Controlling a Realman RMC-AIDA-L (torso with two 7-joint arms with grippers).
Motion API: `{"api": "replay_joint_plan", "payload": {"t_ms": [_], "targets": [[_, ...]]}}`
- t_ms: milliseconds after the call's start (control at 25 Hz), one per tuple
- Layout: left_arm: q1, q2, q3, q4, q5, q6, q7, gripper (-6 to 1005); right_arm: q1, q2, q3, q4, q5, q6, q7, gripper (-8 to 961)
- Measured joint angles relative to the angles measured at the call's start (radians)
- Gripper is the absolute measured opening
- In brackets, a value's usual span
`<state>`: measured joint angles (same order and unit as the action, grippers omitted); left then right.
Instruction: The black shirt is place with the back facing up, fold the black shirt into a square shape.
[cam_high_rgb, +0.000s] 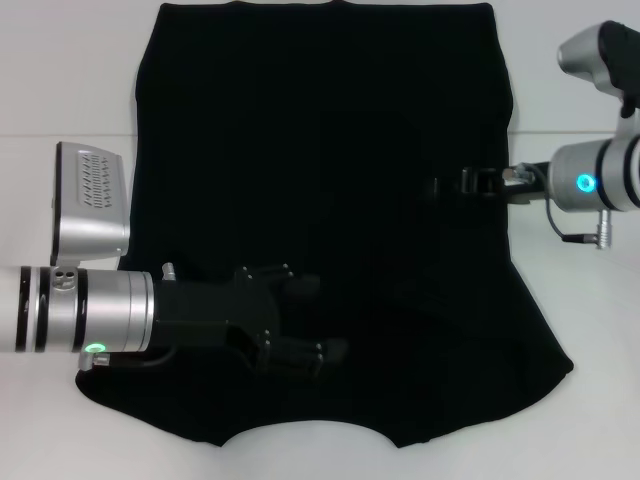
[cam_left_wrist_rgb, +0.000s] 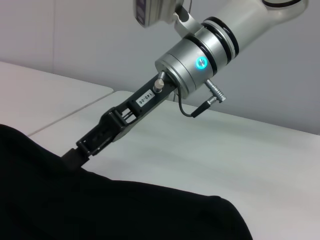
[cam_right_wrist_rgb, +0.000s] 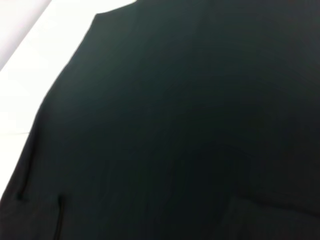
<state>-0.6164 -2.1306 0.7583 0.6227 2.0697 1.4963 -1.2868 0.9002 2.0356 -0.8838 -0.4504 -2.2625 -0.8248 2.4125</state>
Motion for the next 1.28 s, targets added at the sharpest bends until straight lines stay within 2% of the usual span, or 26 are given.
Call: {"api": "replay_joint_plan", "payload": {"t_ms": [160, 240, 440, 640, 680, 760, 880, 1120, 1280], "targets": [[0.002, 0.003, -0.036, 0.013, 0.0, 0.014, -0.041, 916, -0.032, -0.003, 0.022, -0.012, 0.041, -0.037, -0.072, 536], [0.012, 0.009, -0.048, 0.033, 0.001, 0.03, -0.078, 913, -0.058, -0.002, 0.029, -0.019, 0.117, -0.071, -0.164, 535], [0.073, 0.024, -0.122, 0.124, -0.001, 0.143, -0.158, 905, -0.117, 0.001, 0.031, -0.021, 0.284, -0.185, -0.414, 533], [0.164, 0.034, -0.224, 0.213, 0.012, 0.195, -0.19, 897, -0.146, 0.012, 0.029, -0.02, 0.344, -0.296, -0.602, 531], [0.164, 0.034, -0.224, 0.213, 0.012, 0.195, -0.19, 895, -0.146, 0.014, 0.028, -0.019, 0.345, -0.302, -0.615, 530], [0.215, 0.029, -0.271, 0.271, 0.069, 0.185, -0.192, 892, -0.145, 0.021, 0.025, -0.017, 0.345, -0.304, -0.634, 530], [0.236, 0.025, -0.311, 0.291, 0.122, 0.175, -0.188, 887, -0.14, 0.03, 0.023, -0.015, 0.343, -0.3, -0.64, 530], [0.246, 0.025, -0.345, 0.288, 0.232, 0.081, -0.205, 878, -0.132, 0.039, 0.022, -0.015, 0.346, -0.297, -0.634, 531], [0.245, 0.024, -0.348, 0.282, 0.259, 0.033, -0.289, 872, -0.128, 0.04, 0.022, -0.014, 0.347, -0.297, -0.632, 531]]}}
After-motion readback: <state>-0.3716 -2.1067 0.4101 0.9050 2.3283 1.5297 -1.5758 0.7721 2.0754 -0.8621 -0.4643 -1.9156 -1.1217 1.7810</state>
